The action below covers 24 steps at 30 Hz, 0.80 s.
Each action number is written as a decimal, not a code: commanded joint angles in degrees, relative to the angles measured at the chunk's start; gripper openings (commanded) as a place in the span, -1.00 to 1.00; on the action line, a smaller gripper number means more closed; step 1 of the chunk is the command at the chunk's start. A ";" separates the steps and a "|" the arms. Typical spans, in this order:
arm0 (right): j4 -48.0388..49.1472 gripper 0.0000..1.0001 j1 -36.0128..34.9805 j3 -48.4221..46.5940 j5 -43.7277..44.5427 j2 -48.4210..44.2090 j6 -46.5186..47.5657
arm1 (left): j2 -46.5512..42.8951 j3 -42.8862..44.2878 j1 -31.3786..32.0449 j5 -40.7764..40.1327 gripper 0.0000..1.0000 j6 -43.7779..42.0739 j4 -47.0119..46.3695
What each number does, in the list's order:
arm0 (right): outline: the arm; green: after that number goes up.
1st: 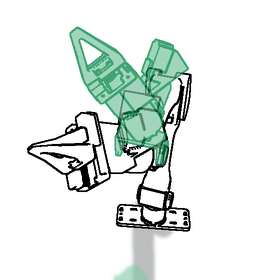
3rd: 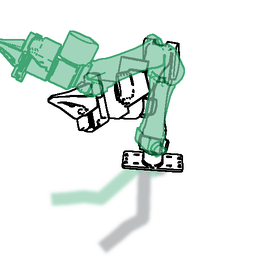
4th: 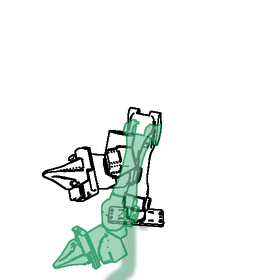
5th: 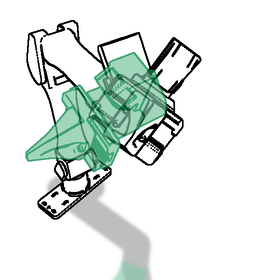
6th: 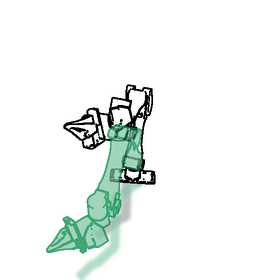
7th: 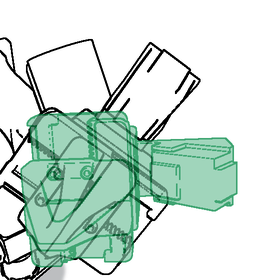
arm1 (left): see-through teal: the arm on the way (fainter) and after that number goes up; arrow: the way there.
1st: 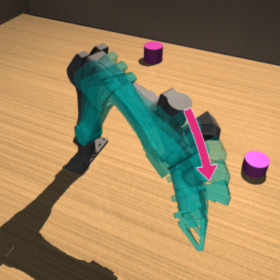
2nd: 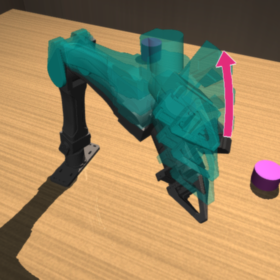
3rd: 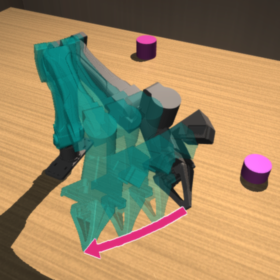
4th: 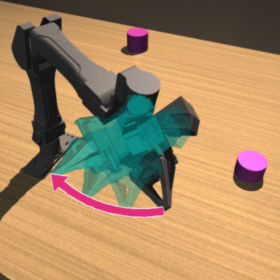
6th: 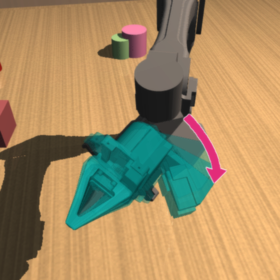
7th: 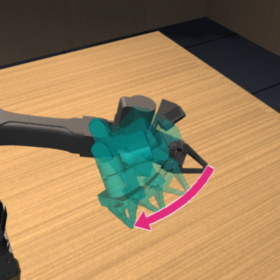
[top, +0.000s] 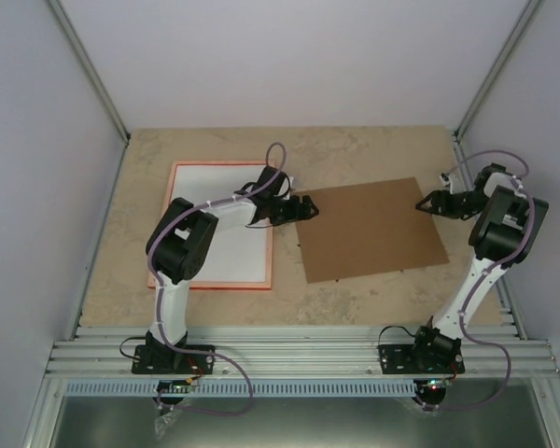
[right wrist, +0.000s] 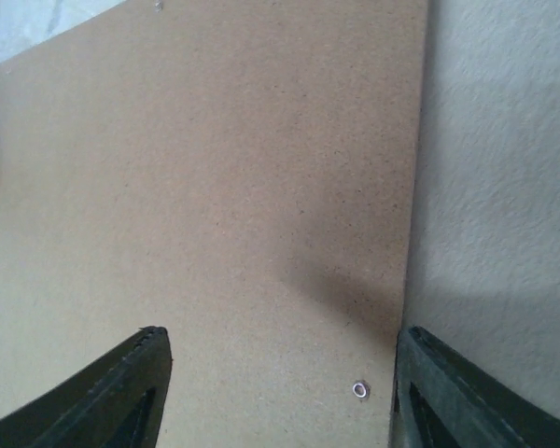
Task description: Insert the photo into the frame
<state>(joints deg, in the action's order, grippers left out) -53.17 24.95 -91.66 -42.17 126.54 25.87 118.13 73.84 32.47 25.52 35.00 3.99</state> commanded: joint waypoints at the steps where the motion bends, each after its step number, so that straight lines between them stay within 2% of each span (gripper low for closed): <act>1: -14.79 0.24 -3.02 2.79 -16.36 0.86 2.71 | 6.46 -0.06 1.64 2.85 0.89 -0.03 2.07; 7: -22.34 -0.05 -2.71 1.45 -26.81 -4.88 7.97 | 6.90 0.22 1.59 3.13 0.88 -0.31 0.53; 13: -23.73 -0.17 -2.71 6.81 -34.68 -11.57 7.24 | 7.47 0.29 1.55 3.99 0.88 -0.28 -0.97; 20: -23.61 -0.18 -2.92 11.67 -42.55 -17.66 4.49 | 6.69 -1.33 1.24 9.95 0.85 0.99 -7.60; 24: -15.36 0.01 -3.24 17.98 -43.89 -21.45 -5.24 | 7.15 -0.74 1.20 10.95 0.84 0.45 -8.74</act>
<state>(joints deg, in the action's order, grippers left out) -72.84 23.66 -78.98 -79.75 108.14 28.91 121.38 74.65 30.79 24.10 34.22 -5.52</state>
